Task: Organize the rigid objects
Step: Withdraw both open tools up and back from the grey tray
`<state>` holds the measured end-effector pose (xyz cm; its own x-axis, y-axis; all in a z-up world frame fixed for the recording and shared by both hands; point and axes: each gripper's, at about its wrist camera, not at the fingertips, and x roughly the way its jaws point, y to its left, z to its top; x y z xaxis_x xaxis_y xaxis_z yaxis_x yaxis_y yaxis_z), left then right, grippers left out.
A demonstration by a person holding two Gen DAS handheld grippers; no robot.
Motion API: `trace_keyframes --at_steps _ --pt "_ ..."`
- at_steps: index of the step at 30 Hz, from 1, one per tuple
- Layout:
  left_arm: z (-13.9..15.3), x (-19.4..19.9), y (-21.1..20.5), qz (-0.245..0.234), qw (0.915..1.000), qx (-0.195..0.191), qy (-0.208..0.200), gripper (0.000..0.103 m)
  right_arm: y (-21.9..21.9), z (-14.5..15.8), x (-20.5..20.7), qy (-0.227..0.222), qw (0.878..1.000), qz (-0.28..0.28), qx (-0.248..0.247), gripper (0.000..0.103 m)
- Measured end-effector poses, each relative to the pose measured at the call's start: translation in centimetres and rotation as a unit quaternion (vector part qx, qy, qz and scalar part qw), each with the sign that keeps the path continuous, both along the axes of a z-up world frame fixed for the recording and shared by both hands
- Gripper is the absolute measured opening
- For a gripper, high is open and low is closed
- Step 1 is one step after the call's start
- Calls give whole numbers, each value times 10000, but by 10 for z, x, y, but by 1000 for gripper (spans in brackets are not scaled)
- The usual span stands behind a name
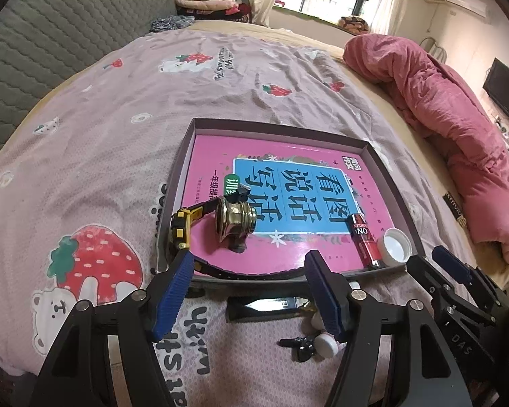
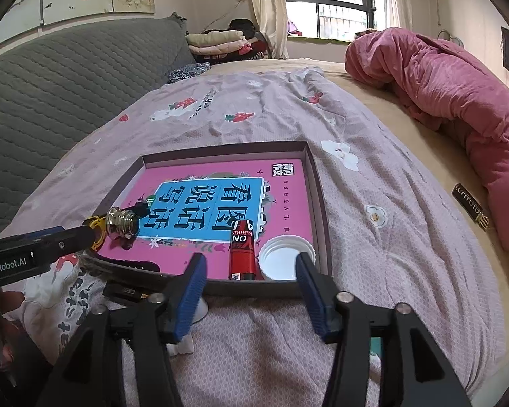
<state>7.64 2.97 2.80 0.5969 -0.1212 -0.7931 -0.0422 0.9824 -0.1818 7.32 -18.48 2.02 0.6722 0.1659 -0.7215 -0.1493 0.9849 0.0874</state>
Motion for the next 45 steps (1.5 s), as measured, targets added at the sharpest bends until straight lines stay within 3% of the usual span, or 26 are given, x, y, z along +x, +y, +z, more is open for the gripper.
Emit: trace_keyframes --at_steps 25,45 --pt "2 -20 -4 -163 9999 40 17 70 1 7 -16 7 9995 155 261 62" --pt "-5 -32 -8 -354 9991 133 202 70 11 5 -25 98 9991 373 188 62"
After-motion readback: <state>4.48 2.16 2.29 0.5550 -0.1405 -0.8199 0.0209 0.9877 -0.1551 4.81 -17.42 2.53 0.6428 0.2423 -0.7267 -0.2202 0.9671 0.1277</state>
